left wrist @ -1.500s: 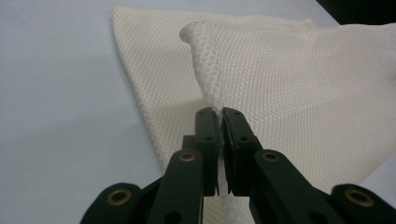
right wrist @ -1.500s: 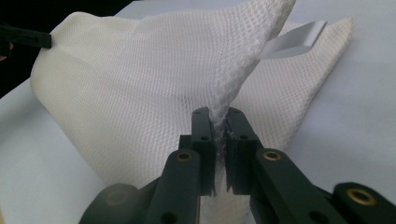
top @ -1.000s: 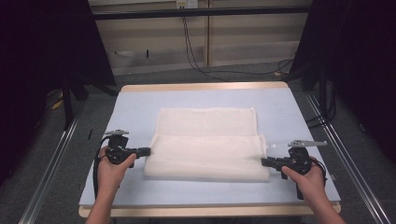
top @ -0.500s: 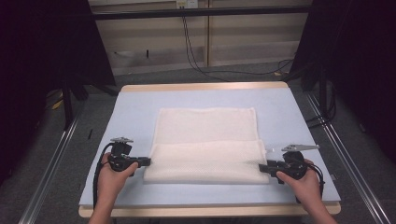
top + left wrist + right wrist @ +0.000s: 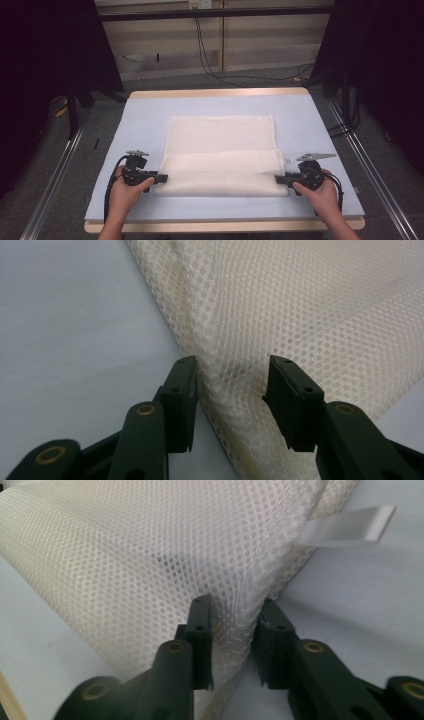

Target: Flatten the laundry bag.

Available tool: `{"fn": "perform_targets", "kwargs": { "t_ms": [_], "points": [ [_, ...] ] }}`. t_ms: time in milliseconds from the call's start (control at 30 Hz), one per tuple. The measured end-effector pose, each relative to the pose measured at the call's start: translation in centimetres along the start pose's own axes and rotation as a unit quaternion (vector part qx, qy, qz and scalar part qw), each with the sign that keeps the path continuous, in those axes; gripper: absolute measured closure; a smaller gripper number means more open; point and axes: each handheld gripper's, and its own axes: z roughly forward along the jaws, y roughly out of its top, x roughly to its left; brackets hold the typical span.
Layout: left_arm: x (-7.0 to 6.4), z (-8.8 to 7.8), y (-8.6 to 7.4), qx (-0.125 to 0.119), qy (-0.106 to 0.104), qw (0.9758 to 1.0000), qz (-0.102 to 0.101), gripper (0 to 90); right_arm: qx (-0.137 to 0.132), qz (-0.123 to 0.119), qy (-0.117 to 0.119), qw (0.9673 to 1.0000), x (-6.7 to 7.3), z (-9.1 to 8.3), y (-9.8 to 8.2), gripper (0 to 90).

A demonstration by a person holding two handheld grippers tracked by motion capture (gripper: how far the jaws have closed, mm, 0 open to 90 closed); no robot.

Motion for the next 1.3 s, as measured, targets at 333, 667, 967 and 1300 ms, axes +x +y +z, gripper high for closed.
{"fn": "perform_targets", "kwargs": {
  "t_ms": [333,667,967,1300],
  "points": [
    [0.4,0.7,1.5,-0.014,0.003,0.9998,-0.012,81.3,-0.013,0.010,0.001,0.9999,-0.6,0.3,0.9,81.9],
    [1.6,2.4,4.7,-0.039,0.027,0.9986,-0.023,81.7,-0.023,0.015,-0.032,0.9991,-3.0,2.3,5.0,82.2],
    [2.3,3.5,6.8,-0.057,0.056,0.9964,-0.029,81.7,-0.042,0.000,-0.062,0.9972,-4.1,3.7,7.8,82.2],
    [2.5,3.1,7.3,-0.075,0.050,0.9947,-0.049,69.6,-0.073,0.000,-0.070,0.9949,-4.1,3.9,8.4,63.4]
  ]
}}
